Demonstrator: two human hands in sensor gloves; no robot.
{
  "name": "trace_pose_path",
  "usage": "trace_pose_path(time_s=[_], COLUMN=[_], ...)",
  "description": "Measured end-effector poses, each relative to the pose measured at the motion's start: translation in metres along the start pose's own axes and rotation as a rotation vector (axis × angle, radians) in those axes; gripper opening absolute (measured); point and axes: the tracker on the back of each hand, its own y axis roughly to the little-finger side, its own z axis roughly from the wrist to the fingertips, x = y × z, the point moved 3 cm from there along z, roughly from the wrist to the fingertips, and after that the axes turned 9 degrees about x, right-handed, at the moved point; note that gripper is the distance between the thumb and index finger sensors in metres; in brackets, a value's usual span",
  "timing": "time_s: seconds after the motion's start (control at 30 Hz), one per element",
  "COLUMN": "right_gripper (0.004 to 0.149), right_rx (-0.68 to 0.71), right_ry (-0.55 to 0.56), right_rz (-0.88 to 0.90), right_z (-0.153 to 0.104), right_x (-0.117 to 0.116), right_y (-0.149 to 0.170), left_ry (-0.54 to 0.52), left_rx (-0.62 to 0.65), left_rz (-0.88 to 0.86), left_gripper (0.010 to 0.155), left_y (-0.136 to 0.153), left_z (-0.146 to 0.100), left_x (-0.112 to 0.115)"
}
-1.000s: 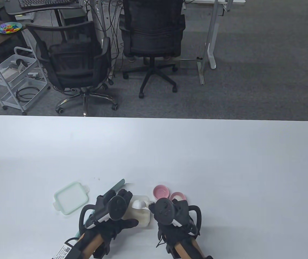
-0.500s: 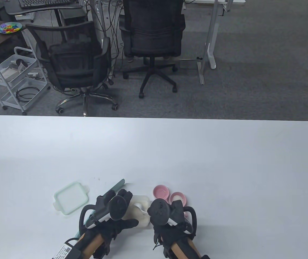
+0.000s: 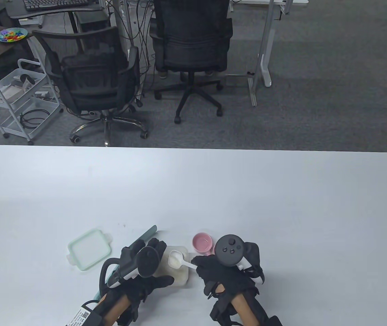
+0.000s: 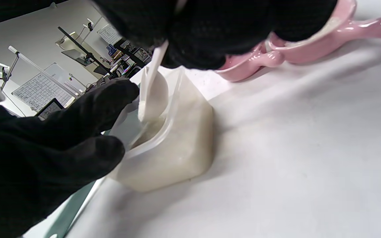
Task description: Scoop white sugar with coffee spoon and level it off using dessert spatula
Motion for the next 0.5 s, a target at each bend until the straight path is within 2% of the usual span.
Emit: trace_pose_path(time_s=[0.37, 0.5], right_gripper=[0.047, 0.047], right_rx=[-0.010, -0.007], right_ry=[-0.003, -0.004], right_rz=[0.023, 0.029], right_z=[-0.0006, -0.0008], right_x=[0.0021, 0.0022], right_y=[0.0035, 0.0032], left_ry=[0.001, -0.034], left_rx=[0.000, 0.002], left_rz=[0.002, 0.015], left_gripper=[0.101, 0.104], left_y=[0.0002, 0.0018], left_z=[-0.0003, -0.0040], left_x=[0.0003, -0.0057])
